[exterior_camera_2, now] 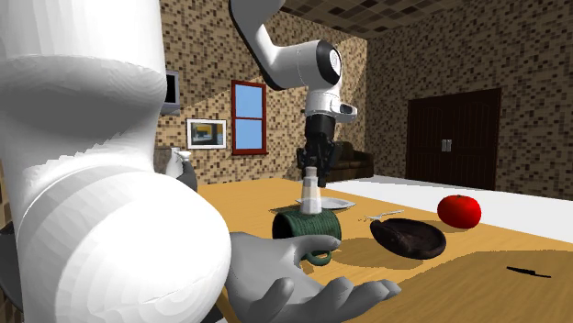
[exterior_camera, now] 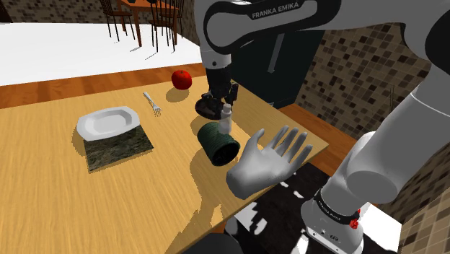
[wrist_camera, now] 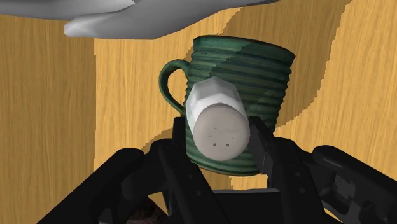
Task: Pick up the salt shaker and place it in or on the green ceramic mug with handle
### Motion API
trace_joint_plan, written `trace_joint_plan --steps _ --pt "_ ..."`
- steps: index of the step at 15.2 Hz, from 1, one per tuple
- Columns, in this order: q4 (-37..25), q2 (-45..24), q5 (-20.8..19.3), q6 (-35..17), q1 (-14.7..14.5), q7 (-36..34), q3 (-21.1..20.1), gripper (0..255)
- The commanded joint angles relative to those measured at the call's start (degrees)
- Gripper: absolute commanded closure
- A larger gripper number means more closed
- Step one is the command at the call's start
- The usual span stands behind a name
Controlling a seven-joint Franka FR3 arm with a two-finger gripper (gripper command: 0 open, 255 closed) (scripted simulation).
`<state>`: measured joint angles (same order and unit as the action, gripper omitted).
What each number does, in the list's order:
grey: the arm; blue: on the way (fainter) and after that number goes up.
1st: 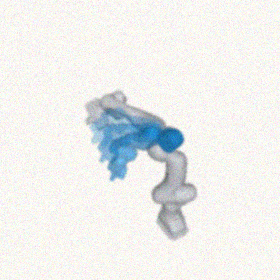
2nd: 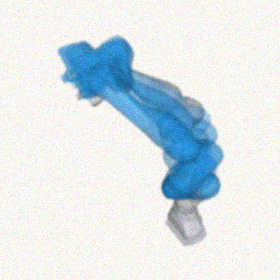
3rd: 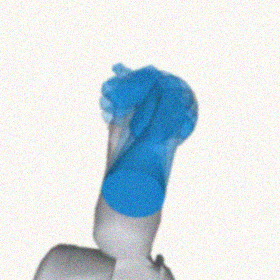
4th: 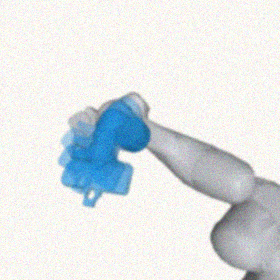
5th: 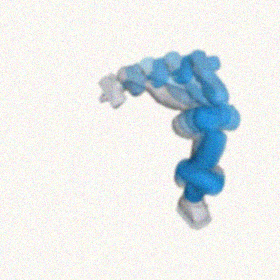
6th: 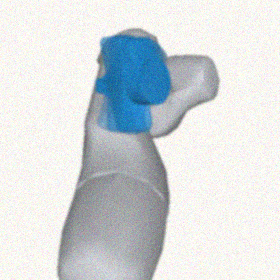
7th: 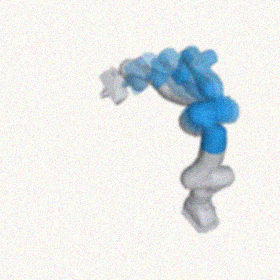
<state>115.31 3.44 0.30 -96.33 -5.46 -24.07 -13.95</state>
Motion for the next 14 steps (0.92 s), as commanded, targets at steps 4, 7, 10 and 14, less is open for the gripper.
trace_joint_plan --steps 4,7,10,14 --pt "0.5 0.0 0.0 -0.5 0.0 0.0 0.0 255" --pt "0.5 0.0 0.0 -0.5 0.0 0.0 0.0 255" --pt "0.4 0.0 0.0 -0.4 -0.1 -0.1 0.0 0" --pt "-1.7 -0.3 0.0 1.4 0.0 -0.1 0.0 0"
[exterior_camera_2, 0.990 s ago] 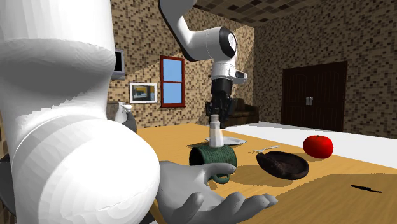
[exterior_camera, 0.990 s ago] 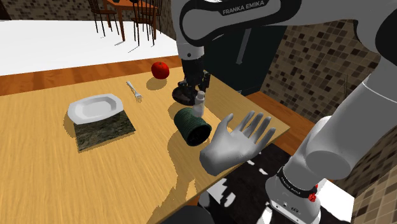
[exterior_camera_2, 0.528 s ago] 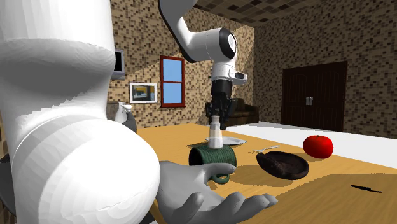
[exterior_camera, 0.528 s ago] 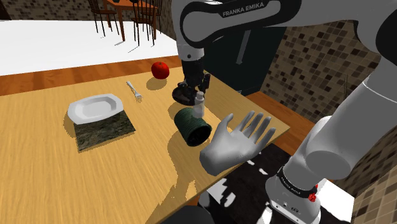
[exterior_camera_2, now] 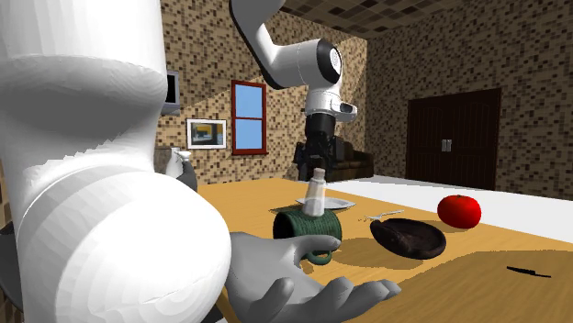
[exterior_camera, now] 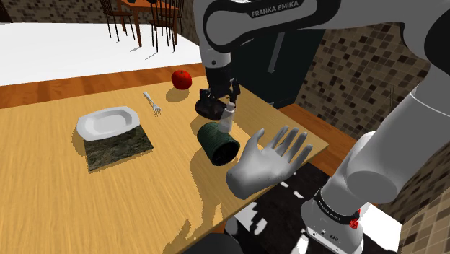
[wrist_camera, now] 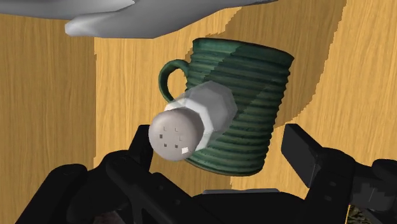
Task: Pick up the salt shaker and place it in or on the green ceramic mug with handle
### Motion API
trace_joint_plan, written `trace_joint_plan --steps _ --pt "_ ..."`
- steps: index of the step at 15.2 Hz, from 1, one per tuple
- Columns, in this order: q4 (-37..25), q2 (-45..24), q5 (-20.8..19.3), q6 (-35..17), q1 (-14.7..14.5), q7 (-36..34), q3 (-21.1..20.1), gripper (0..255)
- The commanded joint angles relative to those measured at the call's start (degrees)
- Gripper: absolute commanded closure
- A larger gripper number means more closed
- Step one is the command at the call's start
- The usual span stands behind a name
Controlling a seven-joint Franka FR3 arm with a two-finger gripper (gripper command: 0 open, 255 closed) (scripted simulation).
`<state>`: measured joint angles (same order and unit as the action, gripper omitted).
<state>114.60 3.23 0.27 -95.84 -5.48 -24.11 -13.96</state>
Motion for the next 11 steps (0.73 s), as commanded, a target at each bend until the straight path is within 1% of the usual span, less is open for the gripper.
trace_joint_plan --steps 1,3,11 --pt "-3.2 -0.4 -0.1 2.9 0.0 -0.1 0.0 0" --pt "-7.5 -1.2 -0.2 6.3 0.0 -0.2 -0.1 0" --pt "-7.5 -1.2 -0.2 6.3 0.0 -0.2 -0.1 0"
